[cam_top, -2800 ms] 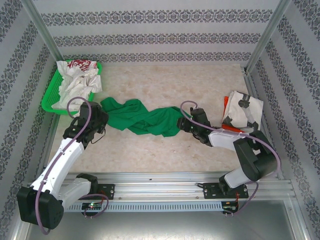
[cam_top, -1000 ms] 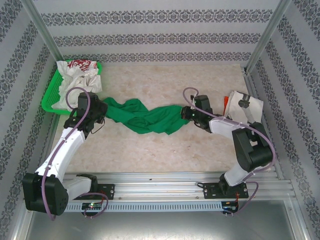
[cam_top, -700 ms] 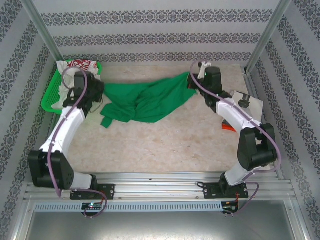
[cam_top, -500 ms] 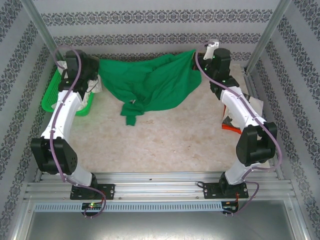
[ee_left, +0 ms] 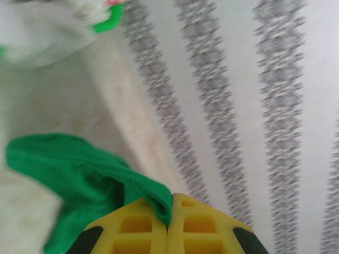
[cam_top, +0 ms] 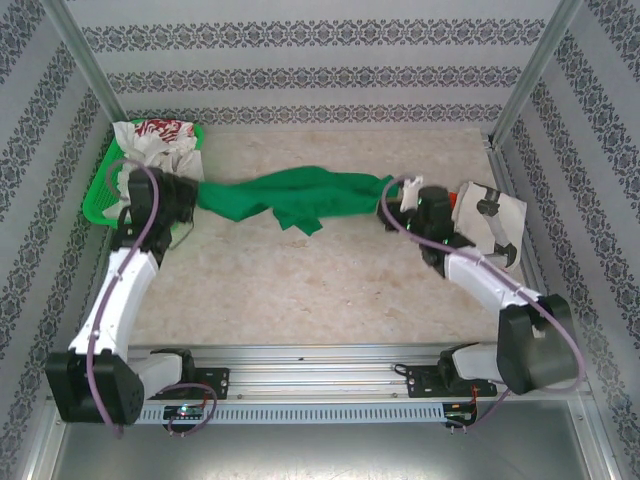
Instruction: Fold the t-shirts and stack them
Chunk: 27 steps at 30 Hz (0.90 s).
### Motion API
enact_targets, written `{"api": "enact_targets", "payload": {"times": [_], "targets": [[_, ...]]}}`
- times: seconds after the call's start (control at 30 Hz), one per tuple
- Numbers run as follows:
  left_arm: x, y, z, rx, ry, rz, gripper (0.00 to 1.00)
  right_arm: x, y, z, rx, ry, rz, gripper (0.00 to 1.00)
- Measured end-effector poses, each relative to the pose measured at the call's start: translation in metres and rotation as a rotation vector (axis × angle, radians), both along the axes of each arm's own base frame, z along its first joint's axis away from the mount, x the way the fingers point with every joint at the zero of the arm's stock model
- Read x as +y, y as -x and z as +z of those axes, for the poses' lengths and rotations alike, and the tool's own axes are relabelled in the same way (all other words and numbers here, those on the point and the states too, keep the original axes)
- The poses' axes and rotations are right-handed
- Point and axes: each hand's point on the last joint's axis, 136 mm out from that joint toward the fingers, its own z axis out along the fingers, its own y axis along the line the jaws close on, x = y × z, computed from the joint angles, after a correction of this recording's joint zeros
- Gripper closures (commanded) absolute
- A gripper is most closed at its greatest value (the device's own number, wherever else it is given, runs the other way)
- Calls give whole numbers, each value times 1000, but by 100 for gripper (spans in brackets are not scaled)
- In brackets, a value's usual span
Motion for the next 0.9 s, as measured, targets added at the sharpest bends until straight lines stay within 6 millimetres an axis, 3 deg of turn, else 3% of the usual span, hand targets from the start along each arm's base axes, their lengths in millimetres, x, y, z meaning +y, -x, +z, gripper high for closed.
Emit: {"api": "enact_targets", "payload": {"times": [0.07, 0.13, 0.23, 0.3, 0.5, 0.73, 0.9], "targets": [[-3, 23, -37, 76, 13, -10, 100, 11, 29, -24, 63, 1, 39, 20], [-6, 45, -75, 160, 27, -15, 100, 16, 47, -33, 86, 9, 51, 19], [-8, 69, -118, 265, 46, -15, 100, 9, 46, -28, 80, 17, -8, 20], [-9, 78, -135, 313, 51, -12, 100, 3, 38, -25, 105, 26, -64, 24], [-8, 79, -141, 330, 48, -8, 100, -11, 2, -32, 263, -40, -287, 35], [1, 78, -142, 329, 39, 26, 100, -39, -13, -81, 458, -156, -501, 41], [5, 78, -141, 329, 40, 41, 100, -43, -32, -89, 511, -196, -543, 51]]}}
